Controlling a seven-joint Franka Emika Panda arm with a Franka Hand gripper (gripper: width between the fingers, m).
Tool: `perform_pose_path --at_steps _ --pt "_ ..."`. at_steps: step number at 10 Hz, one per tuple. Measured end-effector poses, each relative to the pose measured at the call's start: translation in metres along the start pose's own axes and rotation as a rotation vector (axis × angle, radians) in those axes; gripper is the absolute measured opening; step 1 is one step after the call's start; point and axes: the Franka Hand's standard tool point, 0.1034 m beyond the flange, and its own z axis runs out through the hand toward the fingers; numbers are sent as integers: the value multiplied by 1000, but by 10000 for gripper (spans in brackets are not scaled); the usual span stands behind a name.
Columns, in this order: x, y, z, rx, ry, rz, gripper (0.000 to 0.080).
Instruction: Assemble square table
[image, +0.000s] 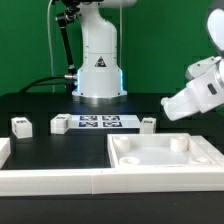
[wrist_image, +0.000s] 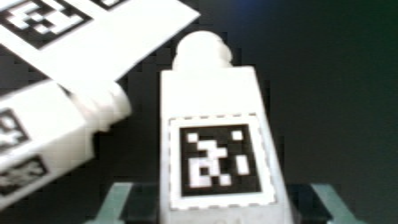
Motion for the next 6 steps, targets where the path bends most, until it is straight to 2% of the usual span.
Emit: perform_pose_path --at_steps 2,4,5,6 --pt "-17 16 -11 13 16 -11 291" --pt "-12 15 -10 8 37 -16 291" --pt "-9 22 -14 -4 110 -15 291" --pt "-14 34 -17 -8 190 -41 291"
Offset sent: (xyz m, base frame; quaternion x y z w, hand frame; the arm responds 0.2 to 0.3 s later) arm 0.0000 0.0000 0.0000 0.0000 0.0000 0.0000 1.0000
